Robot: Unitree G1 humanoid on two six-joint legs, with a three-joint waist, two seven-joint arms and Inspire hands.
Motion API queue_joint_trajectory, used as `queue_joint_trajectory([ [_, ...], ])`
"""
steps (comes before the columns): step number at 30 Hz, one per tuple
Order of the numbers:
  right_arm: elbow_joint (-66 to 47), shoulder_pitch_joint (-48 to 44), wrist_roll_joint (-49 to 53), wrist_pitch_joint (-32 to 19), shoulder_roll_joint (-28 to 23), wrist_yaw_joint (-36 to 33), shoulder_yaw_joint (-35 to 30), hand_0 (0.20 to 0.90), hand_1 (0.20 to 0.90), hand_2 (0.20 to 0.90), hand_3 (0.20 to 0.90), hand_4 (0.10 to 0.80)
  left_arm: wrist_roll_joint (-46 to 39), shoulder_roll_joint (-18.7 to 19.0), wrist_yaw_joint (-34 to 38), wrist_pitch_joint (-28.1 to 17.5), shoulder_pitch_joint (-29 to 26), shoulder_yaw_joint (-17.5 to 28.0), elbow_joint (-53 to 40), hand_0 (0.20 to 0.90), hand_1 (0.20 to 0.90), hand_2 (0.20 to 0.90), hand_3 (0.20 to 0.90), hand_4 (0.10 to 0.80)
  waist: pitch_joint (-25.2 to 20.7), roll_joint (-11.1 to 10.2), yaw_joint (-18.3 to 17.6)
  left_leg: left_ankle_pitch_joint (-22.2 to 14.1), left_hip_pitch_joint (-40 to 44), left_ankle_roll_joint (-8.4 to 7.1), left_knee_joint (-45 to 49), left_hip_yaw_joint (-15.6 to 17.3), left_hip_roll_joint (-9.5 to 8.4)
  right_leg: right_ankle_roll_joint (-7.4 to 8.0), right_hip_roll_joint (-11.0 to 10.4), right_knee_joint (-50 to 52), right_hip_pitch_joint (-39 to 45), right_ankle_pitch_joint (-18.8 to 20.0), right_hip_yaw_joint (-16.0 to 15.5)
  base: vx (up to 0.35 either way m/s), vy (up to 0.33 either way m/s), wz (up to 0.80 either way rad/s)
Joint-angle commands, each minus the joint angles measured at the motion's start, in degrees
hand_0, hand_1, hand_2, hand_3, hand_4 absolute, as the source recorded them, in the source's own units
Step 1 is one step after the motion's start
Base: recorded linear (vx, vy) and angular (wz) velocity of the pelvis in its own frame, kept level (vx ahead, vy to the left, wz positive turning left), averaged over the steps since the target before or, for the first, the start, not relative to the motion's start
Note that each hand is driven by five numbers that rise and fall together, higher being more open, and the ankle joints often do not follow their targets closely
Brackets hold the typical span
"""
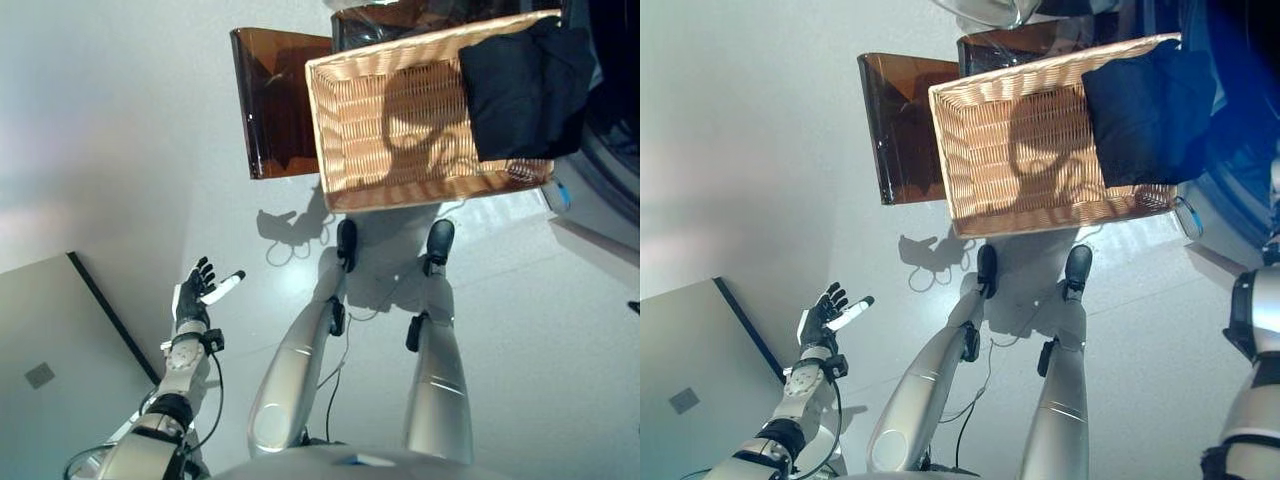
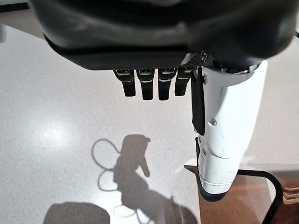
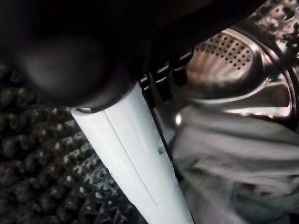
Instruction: Pick up the clothes and place them into the washing machine
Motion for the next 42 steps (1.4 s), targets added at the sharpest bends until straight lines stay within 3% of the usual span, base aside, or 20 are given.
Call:
queue_joint_trajectory([
  [1,-5.44,6.41,-3.26,-3.91,-1.62,-7.66,0.88,0.9,0.9,0.9,0.9,0.8,0.14,2.93,3.68,-1.27,4.52,4.64,4.75,0.9,0.9,0.9,0.9,0.8,-4.07,-0.42,1.52,2.5,4.94,-5.63,-8.56,-0.16,-0.71,0.46,2.44,1.61,4.77,-6.24,-1.61,0.0,0.012,-0.05],
  [4,-7.59,10.73,-4.37,-6.4,0.56,-5.18,0.51,0.9,0.9,0.9,0.9,0.8,1.23,3.12,3.95,-1.08,4.1,5.27,5.87,0.9,0.9,0.9,0.9,0.8,-3.9,-1.36,0.9,2.41,5.53,-5.55,-8.56,-0.36,-0.75,0.45,2.53,1.61,5.8,-6.21,-1.75,0.004,0.003,-0.04],
  [14,-20.32,21.87,-18.98,-6.78,3.31,2.47,3.64,0.9,0.9,0.9,0.9,0.8,3.18,3.62,3.8,-1.02,4.52,7.26,6.05,0.9,0.9,0.9,0.9,0.8,-3.18,-4.73,-0.17,2.35,6.71,-5.62,-8.56,-0.92,-0.54,0.39,2.87,0.38,8.29,-5.89,-2.64,0.005,-0.01,-0.03],
  [24,-21.94,21.51,-26.24,-6.47,5.73,8.47,10.43,0.9,0.9,0.9,0.9,0.8,3.56,3.51,3.73,-0.62,4.64,8.21,7.56,0.9,0.9,0.9,0.9,0.8,-2.72,-6.11,-0.64,2.32,7.27,-5.66,-8.56,-0.92,-0.48,0.41,2.84,-0.31,9.38,-5.43,-3.07,-0.001,0.002,0.0],
  [42,-12.11,11.2,-34.97,-3.62,17.18,14.64,24.66,0.9,0.9,0.9,0.9,0.8,2.09,2.98,3.93,-0.75,3.4,6.81,8.29,0.9,0.9,0.9,0.9,0.8,-1.91,-6.58,0.51,2.55,7.95,-5.86,-8.56,-1.37,-0.37,0.18,2.82,-0.6,9.98,-5.16,-3.37,-0.005,0.003,0.05],
])
